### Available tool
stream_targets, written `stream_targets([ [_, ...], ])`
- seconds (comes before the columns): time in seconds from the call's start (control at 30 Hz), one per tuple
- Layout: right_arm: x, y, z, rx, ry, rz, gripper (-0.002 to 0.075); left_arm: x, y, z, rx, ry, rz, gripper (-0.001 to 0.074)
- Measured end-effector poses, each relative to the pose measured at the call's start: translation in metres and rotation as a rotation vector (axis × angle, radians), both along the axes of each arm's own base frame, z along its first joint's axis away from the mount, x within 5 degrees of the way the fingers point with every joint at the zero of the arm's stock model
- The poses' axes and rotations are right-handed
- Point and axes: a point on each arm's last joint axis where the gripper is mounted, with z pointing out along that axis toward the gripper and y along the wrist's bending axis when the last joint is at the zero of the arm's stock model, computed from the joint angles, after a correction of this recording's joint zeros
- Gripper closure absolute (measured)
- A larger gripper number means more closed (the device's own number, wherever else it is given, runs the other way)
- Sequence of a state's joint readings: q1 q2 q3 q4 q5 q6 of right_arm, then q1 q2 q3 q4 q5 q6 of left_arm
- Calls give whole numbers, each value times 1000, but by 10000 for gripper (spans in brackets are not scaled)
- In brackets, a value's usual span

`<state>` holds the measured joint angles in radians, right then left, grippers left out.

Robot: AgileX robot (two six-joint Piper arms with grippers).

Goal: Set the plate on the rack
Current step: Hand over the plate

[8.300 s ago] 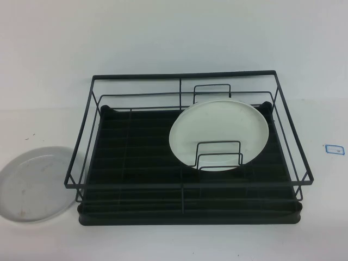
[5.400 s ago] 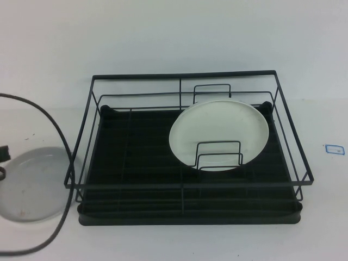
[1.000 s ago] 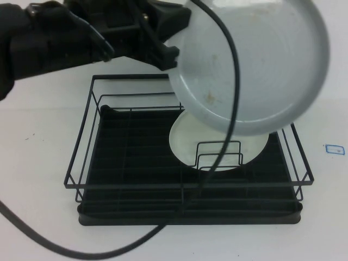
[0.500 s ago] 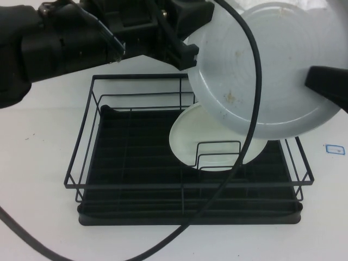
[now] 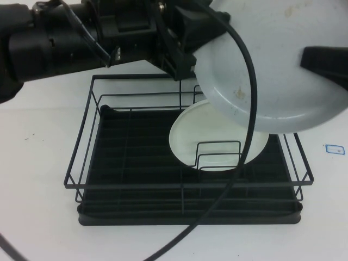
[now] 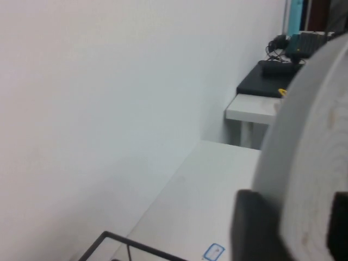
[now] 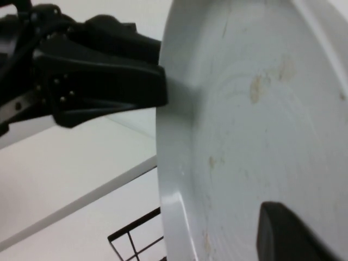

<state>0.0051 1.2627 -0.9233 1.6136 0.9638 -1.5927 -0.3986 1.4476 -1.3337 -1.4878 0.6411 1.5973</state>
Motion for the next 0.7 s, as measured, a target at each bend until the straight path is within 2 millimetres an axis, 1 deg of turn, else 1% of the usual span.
stream_targets([
  [0.1,1,0,7,-30,-23,8,556,-5,1,4,4,-23,-22,334],
  [0.17,0,0,12,-44,-40,3,557,-10,2,8,5,-39,-32,275],
  [0.23,-1,0,15,-49,-54,-9,557,-17,4,15,8,-67,-27,253],
  [0.3,-1,-1,16,-75,-77,-37,557,-26,9,25,12,-111,-2,258],
  [0.43,8,-9,13,-158,-104,-164,557,-46,26,48,41,-233,99,313],
  [0.57,10,-11,12,-180,-107,-192,558,-69,41,67,93,-353,152,398],
  [0.63,10,-11,12,-185,-111,-189,558,-84,49,75,107,-386,170,479],
  [0.7,9,-10,13,-199,-120,-171,558,-99,58,82,136,-400,203,594],
])
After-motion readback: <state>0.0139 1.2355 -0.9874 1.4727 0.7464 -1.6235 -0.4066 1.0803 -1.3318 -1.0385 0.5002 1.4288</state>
